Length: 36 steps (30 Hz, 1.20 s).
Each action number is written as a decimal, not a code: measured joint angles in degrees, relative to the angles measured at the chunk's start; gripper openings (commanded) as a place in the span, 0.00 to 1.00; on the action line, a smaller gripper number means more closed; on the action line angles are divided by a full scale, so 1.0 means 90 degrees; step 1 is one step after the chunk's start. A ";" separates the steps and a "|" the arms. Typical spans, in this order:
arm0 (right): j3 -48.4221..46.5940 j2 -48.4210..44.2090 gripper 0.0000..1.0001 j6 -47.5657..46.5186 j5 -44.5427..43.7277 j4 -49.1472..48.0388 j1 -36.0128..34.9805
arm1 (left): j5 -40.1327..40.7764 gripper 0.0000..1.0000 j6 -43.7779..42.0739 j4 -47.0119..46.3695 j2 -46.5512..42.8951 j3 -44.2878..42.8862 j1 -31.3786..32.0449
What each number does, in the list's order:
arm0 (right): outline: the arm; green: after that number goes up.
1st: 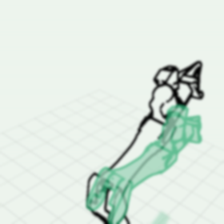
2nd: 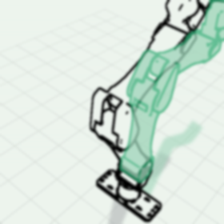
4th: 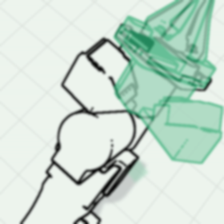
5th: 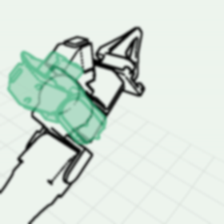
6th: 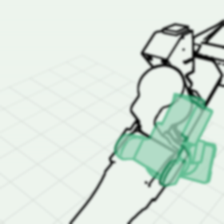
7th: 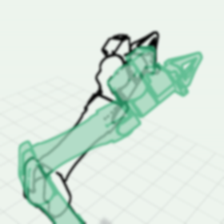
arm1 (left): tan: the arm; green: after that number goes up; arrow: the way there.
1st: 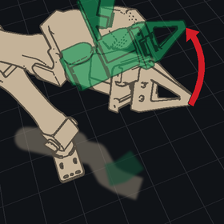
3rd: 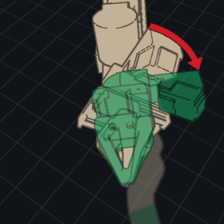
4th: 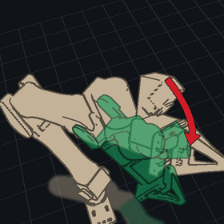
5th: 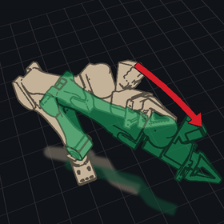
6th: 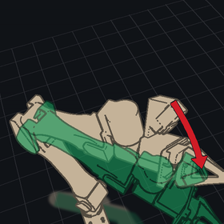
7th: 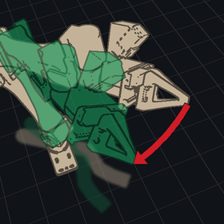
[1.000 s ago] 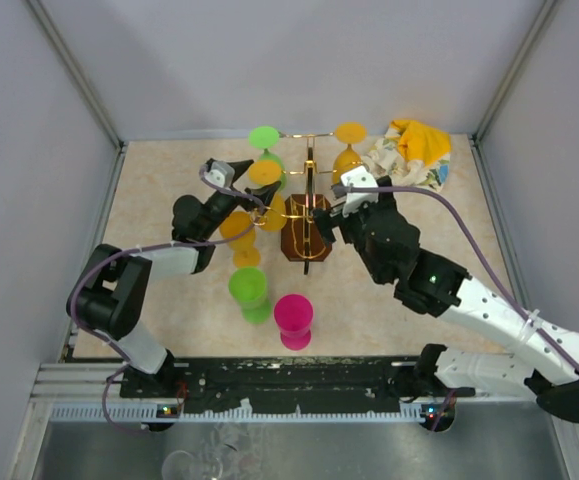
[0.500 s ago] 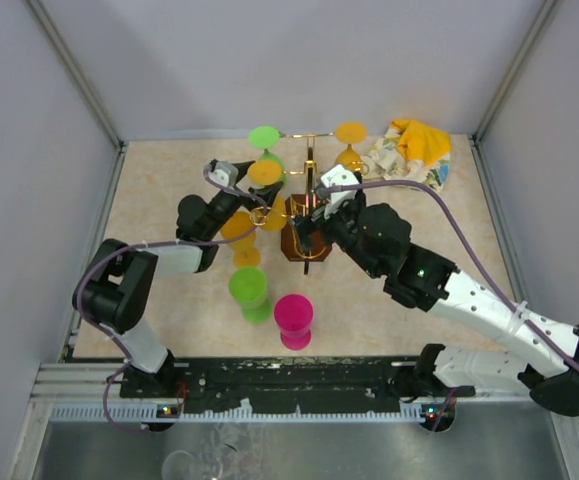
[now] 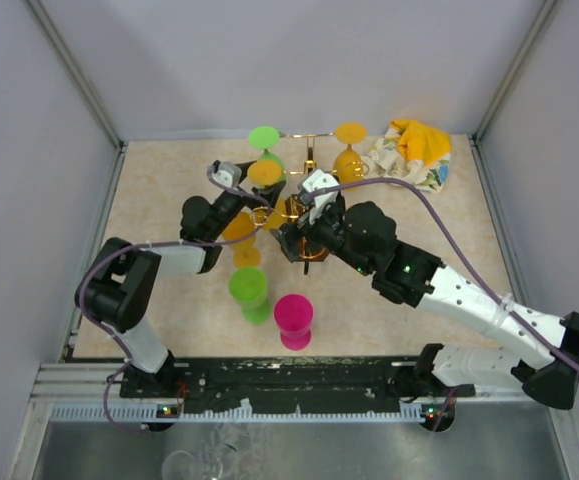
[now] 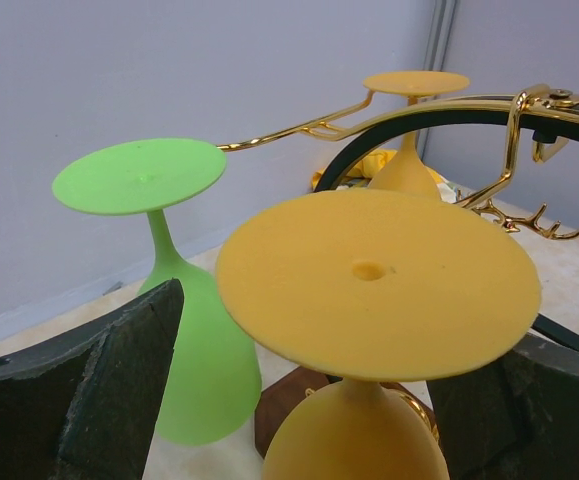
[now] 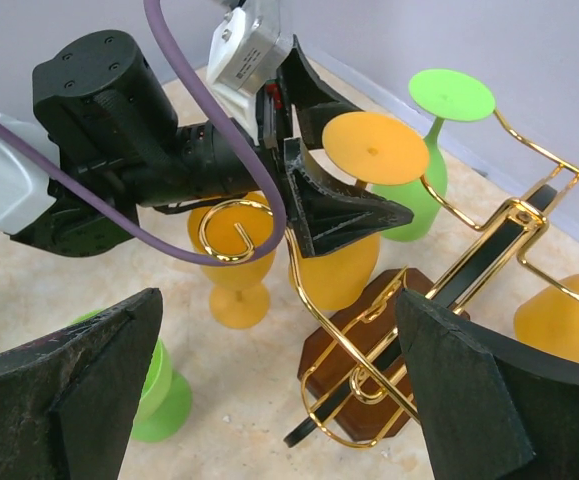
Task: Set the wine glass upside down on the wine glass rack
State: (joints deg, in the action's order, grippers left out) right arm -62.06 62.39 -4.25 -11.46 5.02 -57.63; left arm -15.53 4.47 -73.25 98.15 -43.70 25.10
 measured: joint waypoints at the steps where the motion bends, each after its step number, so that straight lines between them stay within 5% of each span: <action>1: 0.0000 0.0046 0.99 0.0002 0.0024 -0.0005 -0.0002 | 0.0019 1.00 -0.0010 0.0000 0.0000 0.0000 0.0022; 36: 0.0000 0.0573 0.99 -0.0078 -0.0272 -0.0658 -0.0112 | 0.0425 1.00 -0.0335 0.0007 -0.0498 0.0590 0.0321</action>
State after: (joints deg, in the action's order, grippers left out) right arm -62.06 67.55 -4.95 -13.91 -0.91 -58.63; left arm -11.70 1.45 -73.19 93.67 -38.39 27.99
